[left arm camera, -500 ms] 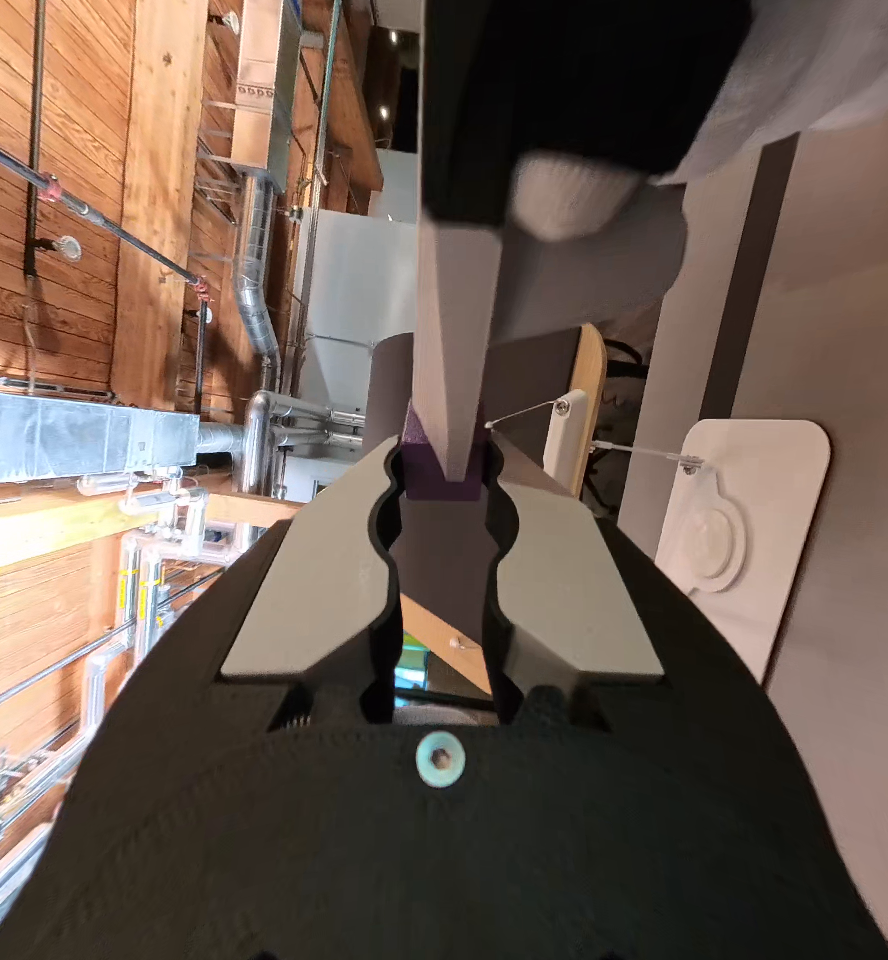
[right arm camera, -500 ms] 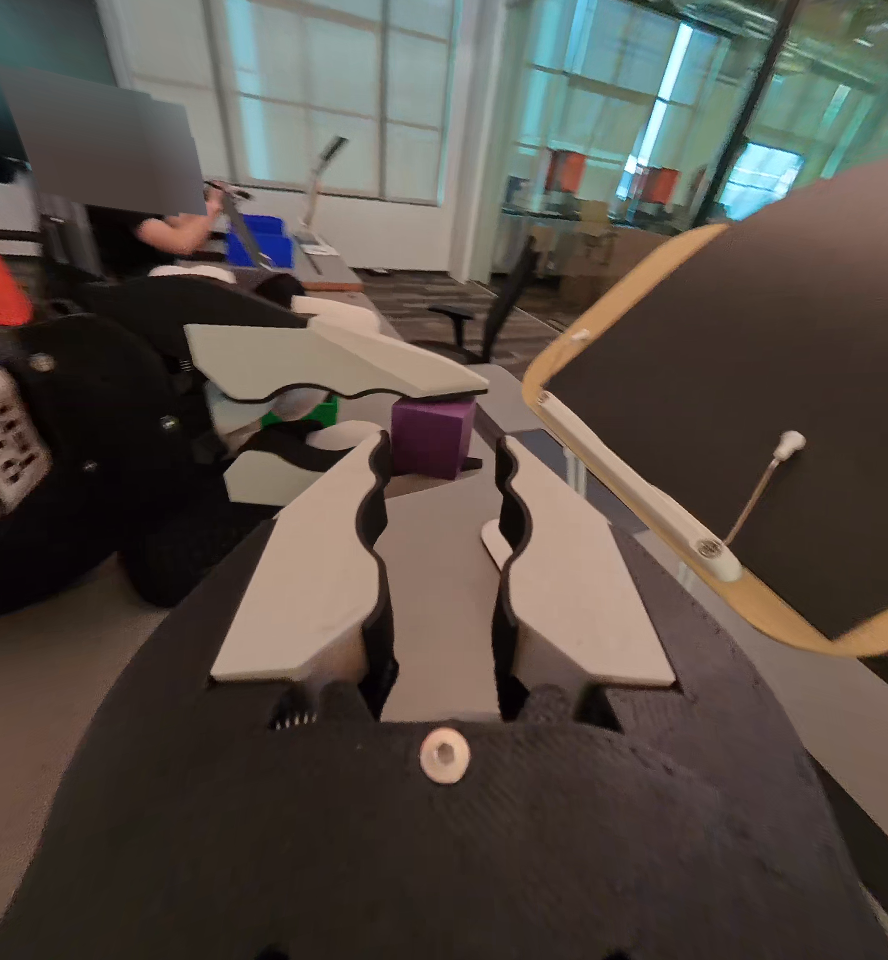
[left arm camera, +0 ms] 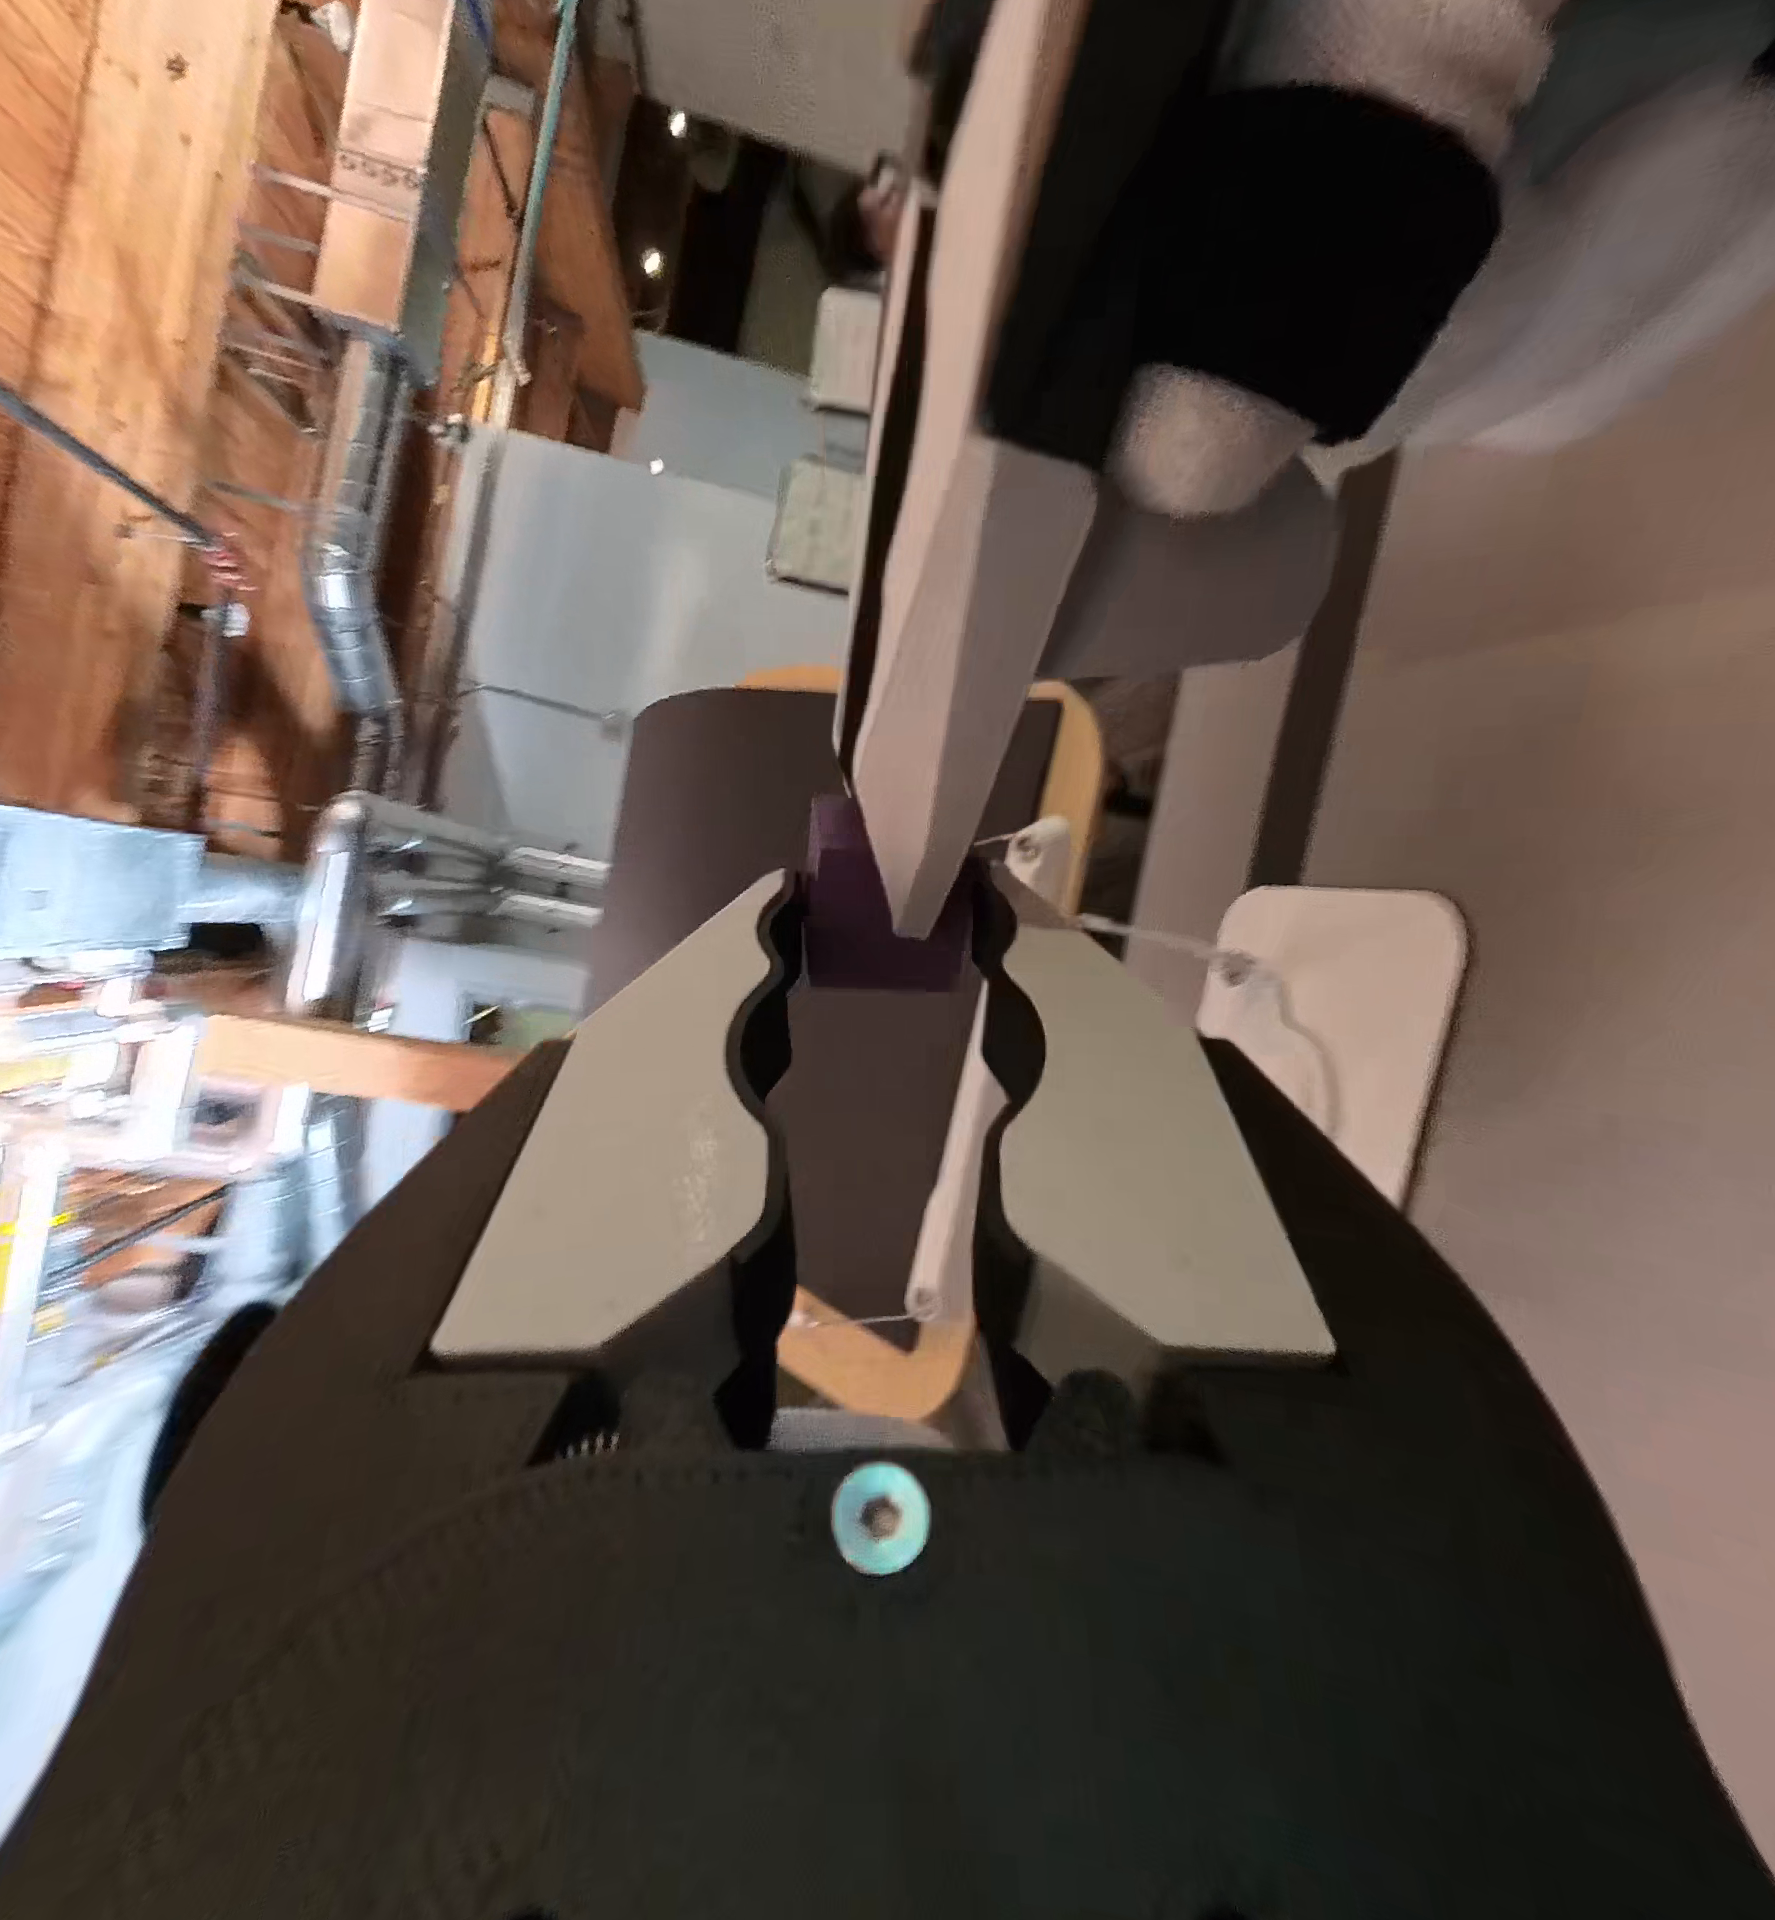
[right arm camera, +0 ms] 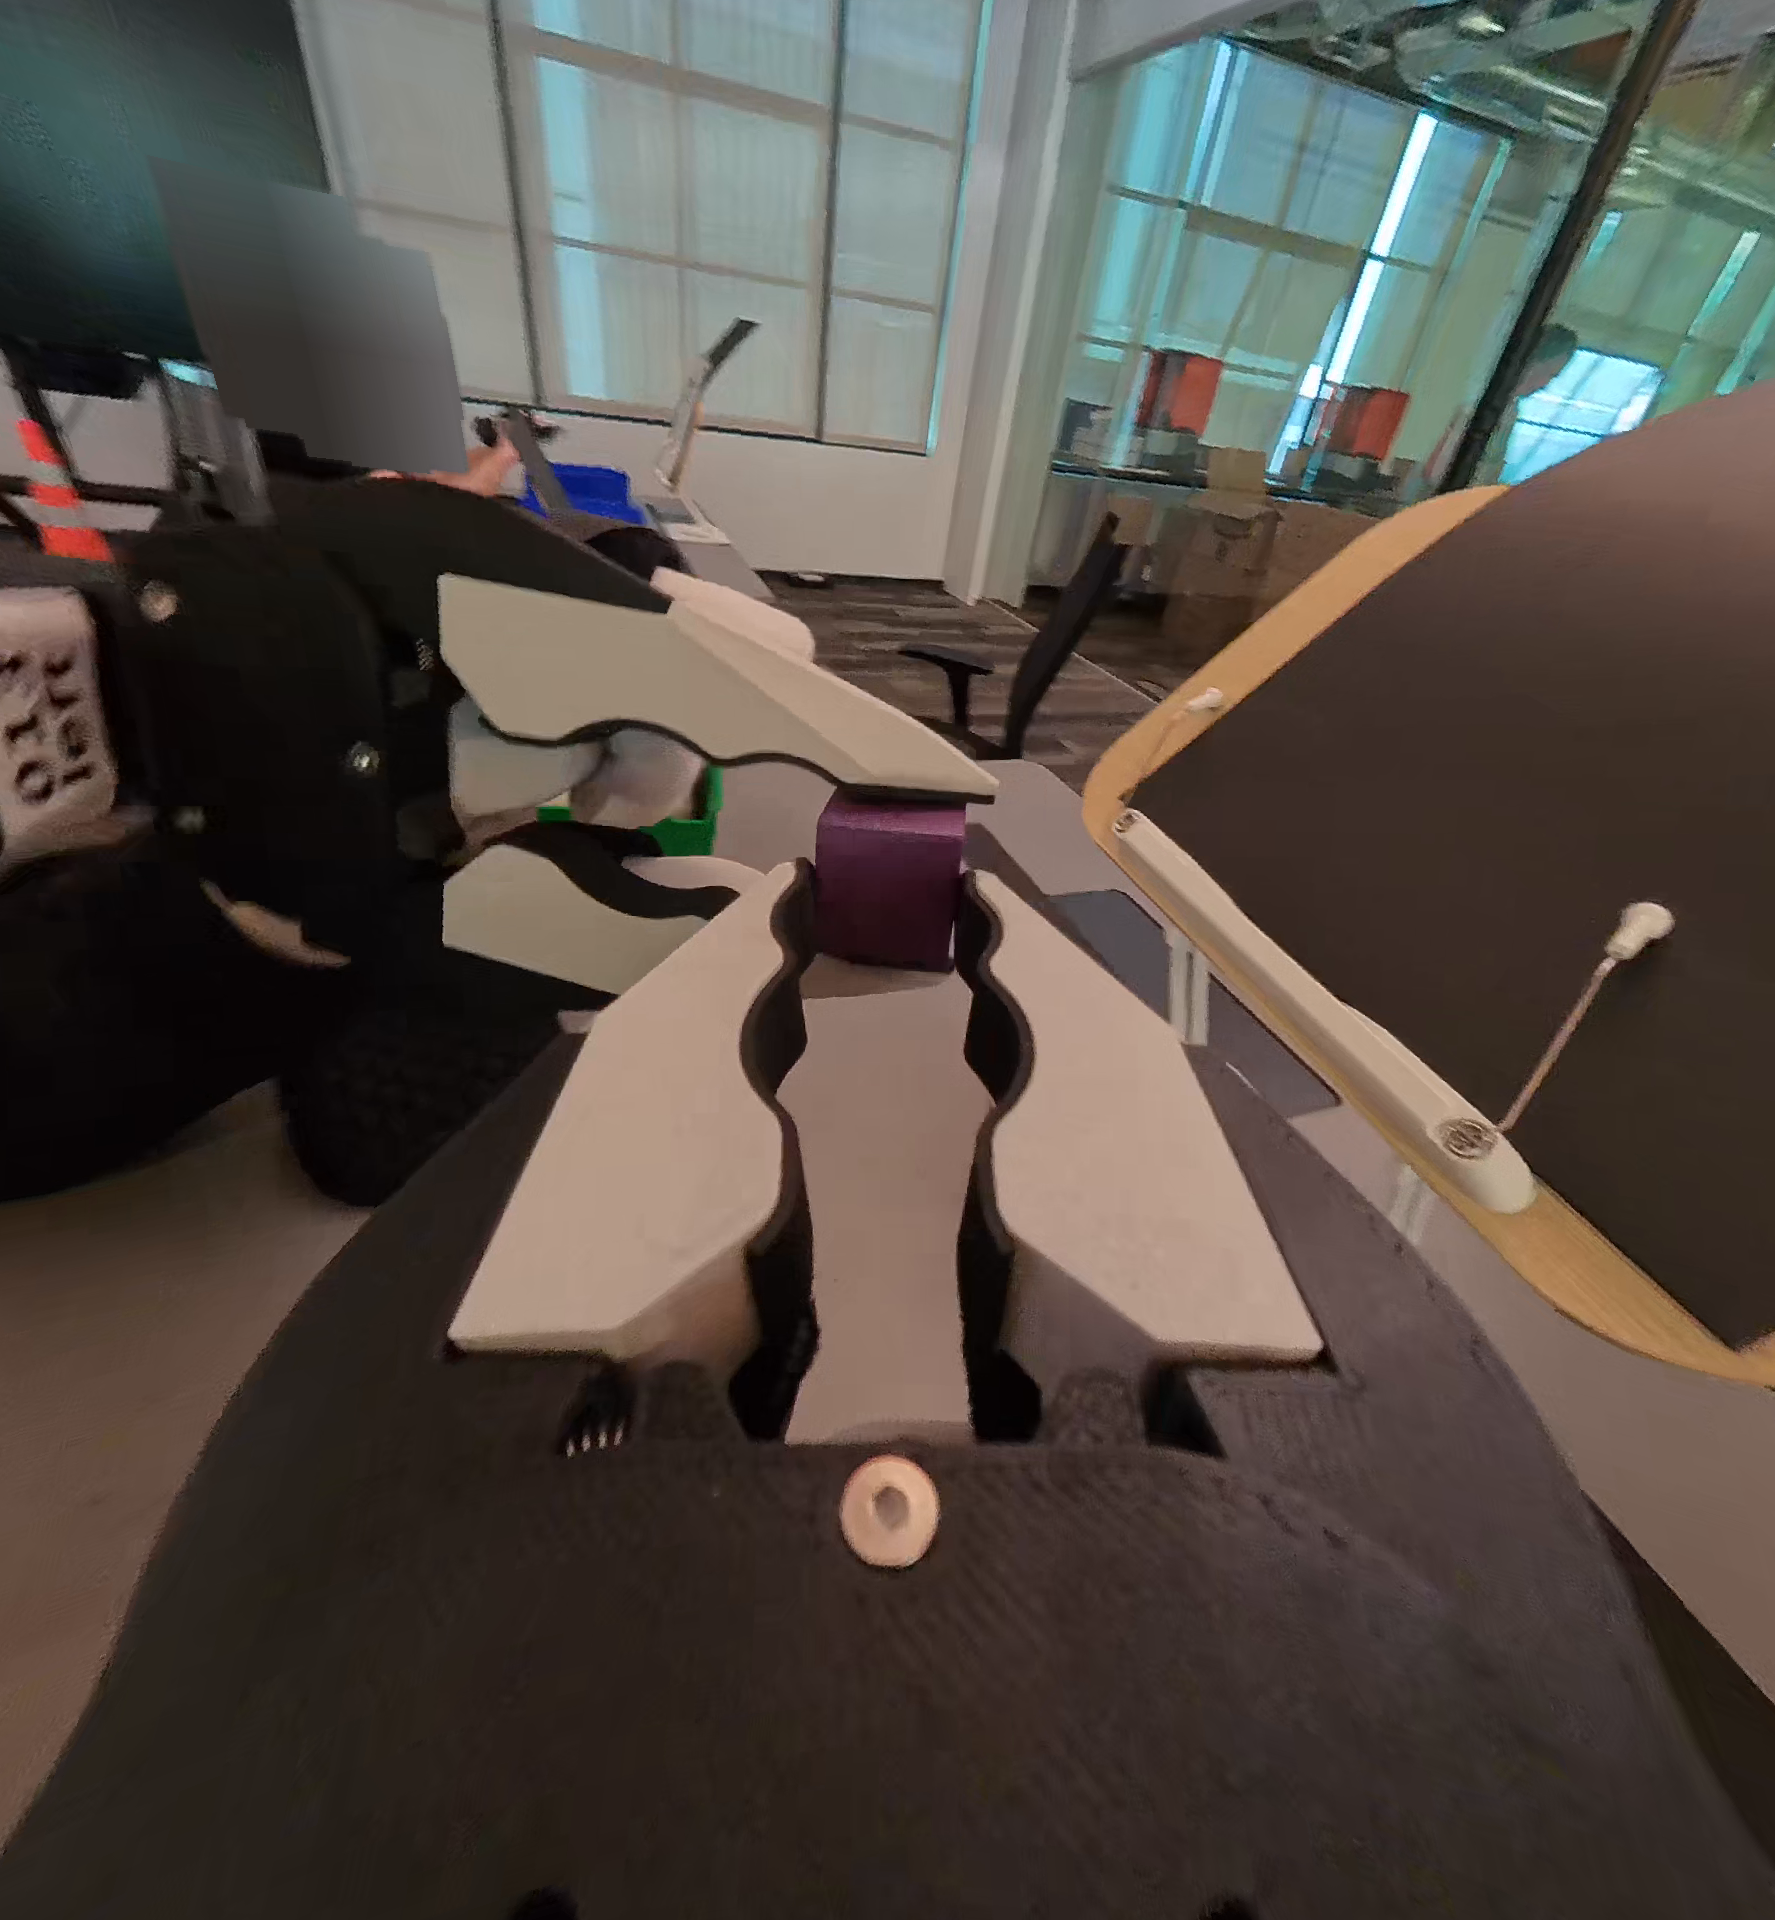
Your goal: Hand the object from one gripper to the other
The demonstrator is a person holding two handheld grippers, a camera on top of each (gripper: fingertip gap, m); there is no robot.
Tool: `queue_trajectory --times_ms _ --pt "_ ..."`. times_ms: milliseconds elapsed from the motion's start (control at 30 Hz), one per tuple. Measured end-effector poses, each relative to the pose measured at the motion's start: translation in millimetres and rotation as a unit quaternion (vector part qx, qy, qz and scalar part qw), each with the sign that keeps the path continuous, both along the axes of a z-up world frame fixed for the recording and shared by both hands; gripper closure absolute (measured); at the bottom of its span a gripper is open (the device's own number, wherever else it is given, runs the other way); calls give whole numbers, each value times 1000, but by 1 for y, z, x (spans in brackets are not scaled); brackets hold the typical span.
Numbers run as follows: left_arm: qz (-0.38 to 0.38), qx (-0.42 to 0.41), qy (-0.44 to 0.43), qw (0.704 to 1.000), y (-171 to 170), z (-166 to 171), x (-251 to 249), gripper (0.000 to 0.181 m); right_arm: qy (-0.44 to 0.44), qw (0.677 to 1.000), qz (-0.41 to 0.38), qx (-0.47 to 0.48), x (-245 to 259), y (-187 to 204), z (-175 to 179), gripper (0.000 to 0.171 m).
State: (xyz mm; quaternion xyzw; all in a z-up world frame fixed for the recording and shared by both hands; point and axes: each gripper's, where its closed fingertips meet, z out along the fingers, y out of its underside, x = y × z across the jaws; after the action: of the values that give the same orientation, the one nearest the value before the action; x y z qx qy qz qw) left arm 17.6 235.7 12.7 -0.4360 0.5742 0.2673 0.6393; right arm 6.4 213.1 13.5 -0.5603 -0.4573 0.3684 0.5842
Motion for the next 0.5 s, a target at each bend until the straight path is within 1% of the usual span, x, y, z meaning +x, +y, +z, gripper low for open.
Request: queue_trajectory --times_ms 67,133,167,200,233,333,400,500 --pt "-41 -44 -28 998 -10 3 1 136 19 999 36 -6 3 -7 4 146" --pt "-87 -67 -33 993 -23 5 0 136 30 997 73 -24 8 -13 6 147" --pt "-103 -73 -34 991 -27 7 -1 134 37 994 99 -26 11 -19 7 147" --pt "-122 -74 -35 989 -33 8 -1 133 47 989 140 -31 13 -29 8 147" --pt "-146 -65 -37 986 -40 11 0 135 55 982 175 -37 16 -38 9 147" --pt "-221 -54 -38 973 -67 15 9 135 60 967 243 -41 23 -56 6 147" --pt "-241 -52 -23 969 -80 13 16 138 70 955 286 -44 28 -68 6 147" --pt "-268 -70 11 961 -99 1 25 139 56 937 342 -49 30 -87 0 147"
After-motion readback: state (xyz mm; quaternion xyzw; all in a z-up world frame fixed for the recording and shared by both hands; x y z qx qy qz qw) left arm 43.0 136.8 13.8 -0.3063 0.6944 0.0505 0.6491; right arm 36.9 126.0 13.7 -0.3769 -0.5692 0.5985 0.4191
